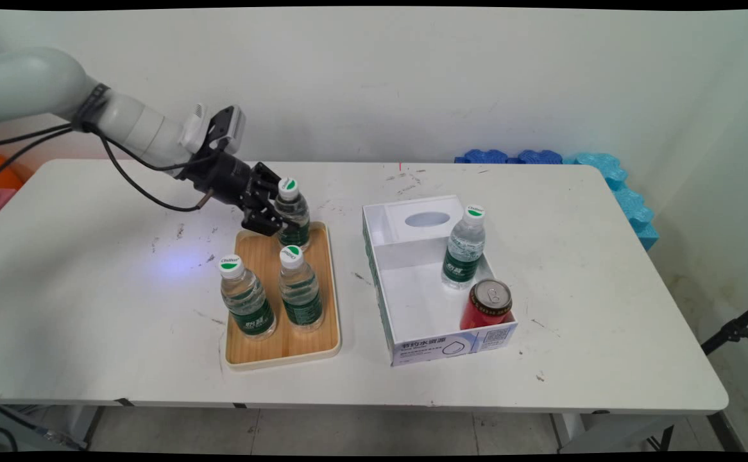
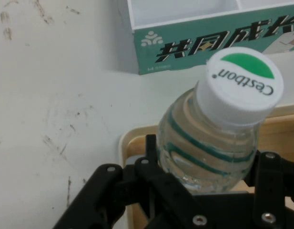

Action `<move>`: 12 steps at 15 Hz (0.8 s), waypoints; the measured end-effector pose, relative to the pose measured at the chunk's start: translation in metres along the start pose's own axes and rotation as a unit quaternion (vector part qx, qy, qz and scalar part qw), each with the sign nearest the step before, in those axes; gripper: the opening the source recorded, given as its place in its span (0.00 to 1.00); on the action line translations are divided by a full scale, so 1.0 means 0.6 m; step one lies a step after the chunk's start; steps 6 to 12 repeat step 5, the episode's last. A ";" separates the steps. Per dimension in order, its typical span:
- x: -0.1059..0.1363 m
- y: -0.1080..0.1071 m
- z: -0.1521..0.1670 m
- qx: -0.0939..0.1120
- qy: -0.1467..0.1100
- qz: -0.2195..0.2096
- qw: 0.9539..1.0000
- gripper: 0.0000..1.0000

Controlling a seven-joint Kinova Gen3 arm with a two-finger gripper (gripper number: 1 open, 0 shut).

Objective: Place the picked object on the tray

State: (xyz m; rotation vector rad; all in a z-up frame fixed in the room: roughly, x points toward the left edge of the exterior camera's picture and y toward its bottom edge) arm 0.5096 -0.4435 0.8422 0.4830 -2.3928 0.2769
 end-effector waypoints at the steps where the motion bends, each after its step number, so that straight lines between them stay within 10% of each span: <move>1: -0.002 -0.001 0.004 0.000 0.001 0.002 1.000 0.00; 2: -0.004 -0.002 0.007 0.002 0.003 0.003 1.000 0.00; 3: -0.006 -0.003 0.010 0.003 0.004 0.004 1.000 1.00; 12: -0.008 -0.006 0.015 0.005 0.006 0.006 1.000 1.00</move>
